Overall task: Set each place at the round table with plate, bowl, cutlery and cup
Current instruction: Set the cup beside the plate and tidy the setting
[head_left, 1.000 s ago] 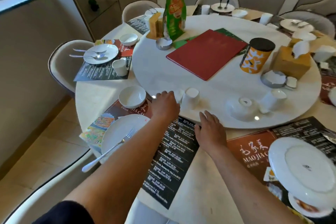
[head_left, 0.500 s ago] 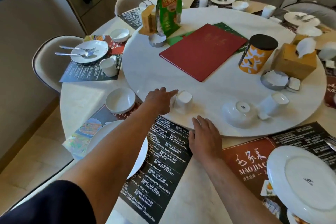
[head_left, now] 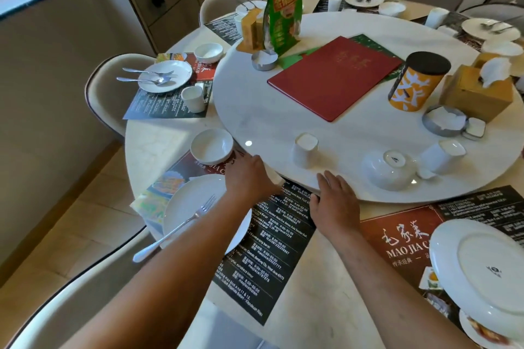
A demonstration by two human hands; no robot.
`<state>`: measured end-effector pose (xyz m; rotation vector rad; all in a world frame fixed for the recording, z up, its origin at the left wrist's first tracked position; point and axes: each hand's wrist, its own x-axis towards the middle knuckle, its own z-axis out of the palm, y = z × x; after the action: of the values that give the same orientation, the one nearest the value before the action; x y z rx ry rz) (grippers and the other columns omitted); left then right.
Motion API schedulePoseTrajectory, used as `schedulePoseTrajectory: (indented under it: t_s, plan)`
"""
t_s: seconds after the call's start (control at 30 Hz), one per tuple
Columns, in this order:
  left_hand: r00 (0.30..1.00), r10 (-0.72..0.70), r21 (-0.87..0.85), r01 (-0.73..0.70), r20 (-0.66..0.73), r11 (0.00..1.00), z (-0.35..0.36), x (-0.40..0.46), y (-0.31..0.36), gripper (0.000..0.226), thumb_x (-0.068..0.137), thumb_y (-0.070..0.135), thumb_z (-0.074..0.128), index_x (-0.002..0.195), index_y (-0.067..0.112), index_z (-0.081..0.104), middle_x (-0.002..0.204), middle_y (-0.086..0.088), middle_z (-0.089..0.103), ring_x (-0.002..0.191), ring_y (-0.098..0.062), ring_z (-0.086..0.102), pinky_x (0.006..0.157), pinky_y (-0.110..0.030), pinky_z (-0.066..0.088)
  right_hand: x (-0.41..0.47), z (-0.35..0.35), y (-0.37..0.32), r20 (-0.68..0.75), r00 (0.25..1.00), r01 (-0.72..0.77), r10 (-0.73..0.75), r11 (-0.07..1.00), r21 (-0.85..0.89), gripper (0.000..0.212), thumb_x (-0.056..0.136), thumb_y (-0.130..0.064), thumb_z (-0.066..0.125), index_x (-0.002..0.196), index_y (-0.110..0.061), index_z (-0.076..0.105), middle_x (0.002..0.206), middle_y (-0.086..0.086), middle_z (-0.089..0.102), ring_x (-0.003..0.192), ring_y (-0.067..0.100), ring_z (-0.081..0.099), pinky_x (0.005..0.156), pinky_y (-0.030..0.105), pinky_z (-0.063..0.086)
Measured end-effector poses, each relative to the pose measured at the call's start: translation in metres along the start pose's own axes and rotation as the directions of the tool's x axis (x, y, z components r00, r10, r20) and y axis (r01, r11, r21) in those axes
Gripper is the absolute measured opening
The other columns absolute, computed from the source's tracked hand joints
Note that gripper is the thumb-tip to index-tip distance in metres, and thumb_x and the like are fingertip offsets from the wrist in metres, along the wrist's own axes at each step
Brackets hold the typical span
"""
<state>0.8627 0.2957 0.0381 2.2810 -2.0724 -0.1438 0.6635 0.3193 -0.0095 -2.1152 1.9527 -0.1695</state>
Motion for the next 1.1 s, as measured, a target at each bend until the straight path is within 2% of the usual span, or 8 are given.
schedulePoseTrajectory:
  t_s: [0.23, 0.43, 0.53, 0.67, 0.73, 0.87, 0.97, 1.1]
  plan:
    - [0.998, -0.033, 0.087, 0.029, 0.044, 0.996, 0.023, -0.030, 0.014, 0.065, 0.077, 0.071, 0.066, 0.114, 0.018, 0.065, 0.127, 0.000, 0.062, 0.125, -0.025, 0.052, 0.109, -0.045, 0.033, -0.013, -0.003, 0.003, 0.040, 0.998, 0.052, -0.051, 0.998, -0.026, 0.058, 0.103, -0.036, 0.041, 0.156, -0.020, 0.026, 0.165, 0.001, 0.021, 0.152, 0.026, 0.017, 0.123, 0.043, 0.018]
    - [0.996, -0.041, 0.062, 0.036, 0.083, 0.997, 0.027, -0.028, 0.015, 0.072, 0.078, 0.073, 0.066, 0.125, 0.018, 0.062, 0.135, -0.002, 0.059, 0.131, -0.027, 0.047, 0.114, -0.049, 0.027, -0.010, -0.006, 0.014, 0.035, 0.995, 0.097, -0.097, 0.995, -0.019, 0.054, 0.103, -0.028, 0.042, 0.155, -0.022, 0.030, 0.164, -0.003, 0.024, 0.150, 0.021, 0.020, 0.122, 0.040, 0.020]
    - [0.995, -0.044, 0.067, 0.038, 0.090, 0.997, 0.026, -0.027, 0.016, 0.077, 0.075, 0.075, 0.067, 0.126, 0.017, 0.062, 0.137, -0.002, 0.058, 0.132, -0.027, 0.046, 0.113, -0.049, 0.028, -0.008, -0.007, 0.013, 0.013, 0.996, 0.089, -0.089, 0.996, 0.012, 0.050, 0.101, -0.027, 0.045, 0.151, -0.021, 0.038, 0.159, -0.001, 0.034, 0.145, 0.021, 0.030, 0.117, 0.041, 0.030]
    - [0.993, -0.066, 0.049, 0.062, 0.093, 0.997, 0.025, -0.029, 0.016, 0.090, 0.071, 0.085, 0.059, 0.130, 0.018, 0.057, 0.137, -0.003, 0.058, 0.131, -0.027, 0.047, 0.114, -0.048, 0.026, 0.013, -0.026, 0.001, -0.166, 0.984, 0.079, -0.060, 0.991, 0.110, 0.058, 0.088, -0.017, 0.059, 0.144, -0.017, 0.042, 0.146, 0.006, 0.045, 0.125, 0.029, 0.047, 0.095, 0.043, 0.047]
    - [0.995, -0.089, 0.012, 0.088, 0.052, 0.996, 0.023, -0.029, 0.015, 0.088, 0.078, 0.086, 0.045, 0.133, 0.018, 0.055, 0.135, -0.006, 0.060, 0.130, -0.028, 0.049, 0.114, -0.048, 0.026, 0.035, -0.039, -0.009, -0.231, 0.958, 0.172, -0.169, 0.985, -0.005, 0.074, 0.080, -0.011, 0.067, 0.146, -0.018, 0.036, 0.152, 0.011, 0.036, 0.131, 0.034, 0.041, 0.095, 0.046, 0.049]
    - [0.998, -0.063, 0.007, 0.063, 0.019, 0.998, 0.017, -0.026, 0.009, 0.072, 0.092, 0.068, 0.042, 0.147, 0.021, 0.043, 0.143, -0.010, 0.053, 0.138, -0.030, 0.040, 0.119, -0.052, 0.020, 0.076, -0.063, -0.036, 0.009, 0.926, 0.354, -0.377, 0.861, -0.365, 0.095, 0.081, -0.009, 0.072, 0.156, -0.026, 0.015, 0.164, 0.012, 0.006, 0.145, 0.037, 0.021, 0.106, 0.045, 0.041]
    - [0.999, -0.037, 0.013, 0.037, 0.028, 0.999, 0.010, -0.026, 0.004, 0.074, 0.092, 0.063, 0.049, 0.153, 0.025, 0.033, 0.153, -0.009, 0.042, 0.147, -0.031, 0.027, 0.122, -0.054, 0.014, 0.091, -0.070, -0.047, 0.178, 0.923, 0.385, -0.341, 0.810, -0.442, 0.081, 0.081, -0.004, 0.072, 0.149, -0.024, 0.033, 0.155, 0.011, 0.024, 0.132, 0.033, 0.038, 0.094, 0.039, 0.044]
    - [0.999, -0.005, 0.016, 0.005, 0.038, 1.000, 0.009, -0.036, -0.004, 0.072, 0.093, 0.060, 0.053, 0.154, 0.028, 0.031, 0.159, -0.008, 0.034, 0.150, -0.031, 0.020, 0.123, -0.054, 0.011, 0.090, -0.069, -0.042, 0.153, 0.928, 0.370, -0.338, 0.808, -0.458, 0.066, 0.080, -0.001, 0.071, 0.137, -0.018, 0.043, 0.133, 0.011, 0.043, 0.115, 0.031, 0.050, 0.079, 0.035, 0.046]
